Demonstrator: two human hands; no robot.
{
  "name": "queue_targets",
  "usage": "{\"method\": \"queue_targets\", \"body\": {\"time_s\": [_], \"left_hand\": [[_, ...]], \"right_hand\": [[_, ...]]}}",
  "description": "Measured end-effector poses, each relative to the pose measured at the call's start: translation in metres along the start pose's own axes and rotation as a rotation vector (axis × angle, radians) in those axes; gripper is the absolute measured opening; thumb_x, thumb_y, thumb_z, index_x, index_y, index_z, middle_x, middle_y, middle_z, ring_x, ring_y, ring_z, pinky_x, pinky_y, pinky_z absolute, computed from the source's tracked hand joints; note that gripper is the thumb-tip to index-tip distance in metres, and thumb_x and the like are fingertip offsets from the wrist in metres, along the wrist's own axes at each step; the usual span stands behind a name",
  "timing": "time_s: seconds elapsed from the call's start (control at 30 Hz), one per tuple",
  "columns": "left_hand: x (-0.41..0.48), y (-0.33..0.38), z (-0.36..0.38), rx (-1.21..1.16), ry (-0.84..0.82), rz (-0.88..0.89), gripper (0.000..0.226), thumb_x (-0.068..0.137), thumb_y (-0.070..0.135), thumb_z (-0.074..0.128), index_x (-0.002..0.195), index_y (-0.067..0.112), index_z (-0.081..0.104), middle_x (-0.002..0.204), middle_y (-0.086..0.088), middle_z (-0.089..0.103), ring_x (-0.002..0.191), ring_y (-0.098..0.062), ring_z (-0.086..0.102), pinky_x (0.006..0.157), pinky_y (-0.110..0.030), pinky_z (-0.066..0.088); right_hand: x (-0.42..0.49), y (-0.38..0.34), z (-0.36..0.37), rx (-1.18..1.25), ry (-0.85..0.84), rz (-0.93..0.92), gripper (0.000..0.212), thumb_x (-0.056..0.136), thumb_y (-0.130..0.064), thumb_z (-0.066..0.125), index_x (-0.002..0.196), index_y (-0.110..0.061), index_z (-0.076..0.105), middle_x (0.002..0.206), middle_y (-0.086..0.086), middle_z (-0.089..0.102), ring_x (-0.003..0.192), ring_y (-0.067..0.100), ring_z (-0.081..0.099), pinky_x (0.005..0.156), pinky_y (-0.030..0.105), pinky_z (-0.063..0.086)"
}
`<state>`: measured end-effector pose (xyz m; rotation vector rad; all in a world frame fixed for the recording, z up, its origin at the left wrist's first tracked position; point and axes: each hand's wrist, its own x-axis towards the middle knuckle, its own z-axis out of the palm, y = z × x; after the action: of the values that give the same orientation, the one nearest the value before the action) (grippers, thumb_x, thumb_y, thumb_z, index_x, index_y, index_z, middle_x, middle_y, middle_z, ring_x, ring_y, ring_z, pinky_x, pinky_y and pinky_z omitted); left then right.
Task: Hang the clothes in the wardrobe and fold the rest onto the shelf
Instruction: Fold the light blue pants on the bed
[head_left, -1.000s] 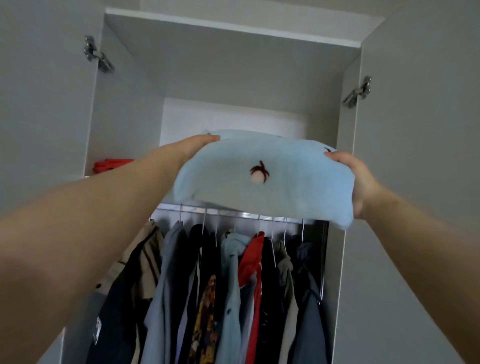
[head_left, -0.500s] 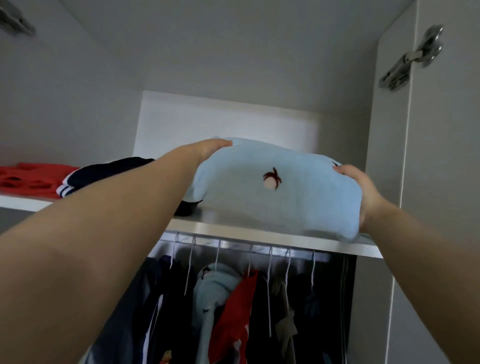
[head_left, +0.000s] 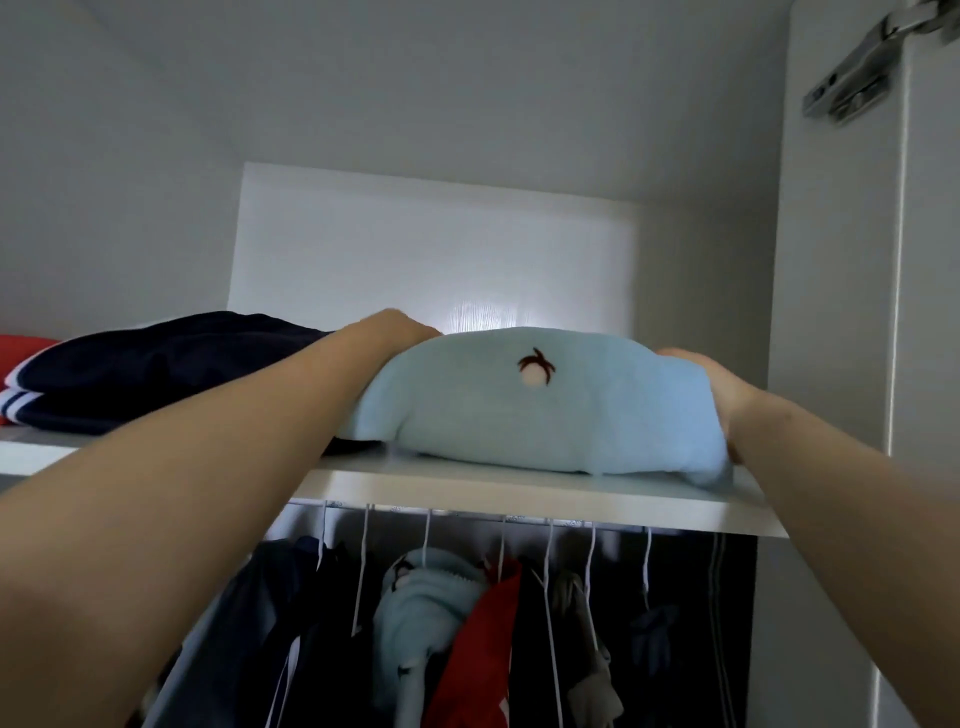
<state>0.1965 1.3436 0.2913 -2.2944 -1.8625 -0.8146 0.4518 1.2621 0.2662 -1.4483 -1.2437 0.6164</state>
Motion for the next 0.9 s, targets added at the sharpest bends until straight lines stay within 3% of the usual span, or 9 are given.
{"method": "queue_targets", "body": {"time_s": [0.07, 0.13, 0.23, 0.3, 0.37, 0.47, 0.53, 0.7, 0.9], "left_hand": [[0.003, -0.003, -0.005, -0.208, 0.177, -0.03, 0.033, 0.092, 0.032, 0.05, 0.113, 0.007, 0.055, 0.12, -0.009, 0.055, 0.09, -0.025, 0.051, 0.071, -0.025, 0.035], [0.004, -0.005, -0.01, -0.359, 0.265, 0.069, 0.033, 0.091, 0.031, 0.052, 0.119, 0.014, 0.056, 0.124, -0.004, 0.056, 0.101, -0.021, 0.05, 0.08, -0.026, 0.034], [-0.013, -0.001, -0.012, -0.562, 0.048, 0.334, 0.017, 0.09, 0.039, 0.054, 0.104, 0.033, 0.061, 0.118, 0.014, 0.058, 0.109, -0.008, 0.05, 0.085, -0.015, 0.037], [-0.027, 0.001, -0.008, -0.536, -0.135, 0.49, 0.016, 0.086, 0.045, 0.058, 0.102, 0.046, 0.055, 0.114, 0.024, 0.056, 0.108, 0.0, 0.052, 0.081, -0.009, 0.039], [-0.033, 0.0, -0.001, -0.396, -0.22, 0.587, 0.039, 0.074, 0.05, 0.068, 0.106, 0.055, 0.047, 0.109, 0.03, 0.056, 0.099, 0.01, 0.054, 0.077, -0.008, 0.041], [-0.035, 0.002, 0.004, -0.294, -0.173, 0.589, 0.062, 0.067, 0.046, 0.078, 0.116, 0.056, 0.042, 0.103, 0.033, 0.056, 0.092, 0.017, 0.052, 0.073, -0.009, 0.04], [-0.032, 0.007, 0.006, -0.229, -0.109, 0.591, 0.064, 0.067, 0.046, 0.078, 0.121, 0.048, 0.043, 0.103, 0.028, 0.058, 0.095, 0.009, 0.053, 0.078, -0.016, 0.043], [-0.022, 0.014, 0.02, -0.077, -0.011, 0.507, 0.058, 0.072, 0.049, 0.07, 0.123, 0.039, 0.044, 0.108, 0.015, 0.058, 0.1, -0.012, 0.054, 0.09, -0.04, 0.045], [-0.022, -0.011, 0.023, -0.051, 0.024, 0.352, 0.054, 0.073, 0.056, 0.064, 0.122, 0.04, 0.047, 0.103, 0.016, 0.057, 0.095, -0.011, 0.053, 0.087, -0.035, 0.046]], "right_hand": [[0.002, -0.006, 0.001, -0.198, 0.056, -0.116, 0.022, 0.095, -0.013, 0.044, 0.107, -0.008, 0.062, 0.092, 0.011, 0.066, 0.076, 0.023, 0.053, 0.072, 0.025, 0.034], [0.004, -0.019, 0.002, -0.286, 0.231, -0.233, 0.02, 0.092, -0.016, 0.051, 0.104, -0.008, 0.065, 0.106, 0.014, 0.064, 0.091, 0.026, 0.055, 0.074, 0.024, 0.034], [-0.002, -0.032, 0.003, -0.217, 0.201, -0.342, 0.015, 0.084, -0.027, 0.059, 0.078, -0.015, 0.066, 0.088, 0.007, 0.065, 0.086, 0.029, 0.06, 0.078, 0.033, 0.047], [-0.011, -0.033, 0.009, -0.369, 0.006, -0.292, 0.023, 0.08, -0.042, 0.063, 0.084, -0.02, 0.066, 0.09, -0.001, 0.065, 0.083, 0.022, 0.063, 0.073, 0.03, 0.048], [-0.013, -0.027, 0.014, -0.537, -0.063, -0.317, 0.026, 0.081, -0.049, 0.061, 0.097, -0.03, 0.061, 0.098, -0.009, 0.059, 0.089, 0.014, 0.058, 0.074, 0.027, 0.042], [-0.007, -0.011, 0.016, -0.457, -0.091, -0.335, 0.037, 0.082, -0.052, 0.059, 0.113, -0.031, 0.059, 0.104, -0.009, 0.061, 0.09, 0.01, 0.061, 0.077, 0.028, 0.046], [-0.003, -0.005, 0.019, -0.424, -0.081, -0.354, 0.036, 0.083, -0.051, 0.059, 0.112, -0.031, 0.059, 0.107, -0.006, 0.063, 0.089, 0.012, 0.062, 0.08, 0.028, 0.047], [0.027, -0.001, 0.038, -0.839, 0.12, -0.271, 0.05, 0.086, -0.066, 0.039, 0.129, -0.042, 0.043, 0.132, -0.002, 0.052, 0.124, 0.029, 0.044, 0.104, 0.048, 0.032], [0.029, -0.003, 0.061, -0.742, -0.029, -0.336, 0.043, 0.095, -0.051, 0.036, 0.135, -0.034, 0.042, 0.133, 0.006, 0.051, 0.123, 0.029, 0.044, 0.108, 0.04, 0.028]]}}
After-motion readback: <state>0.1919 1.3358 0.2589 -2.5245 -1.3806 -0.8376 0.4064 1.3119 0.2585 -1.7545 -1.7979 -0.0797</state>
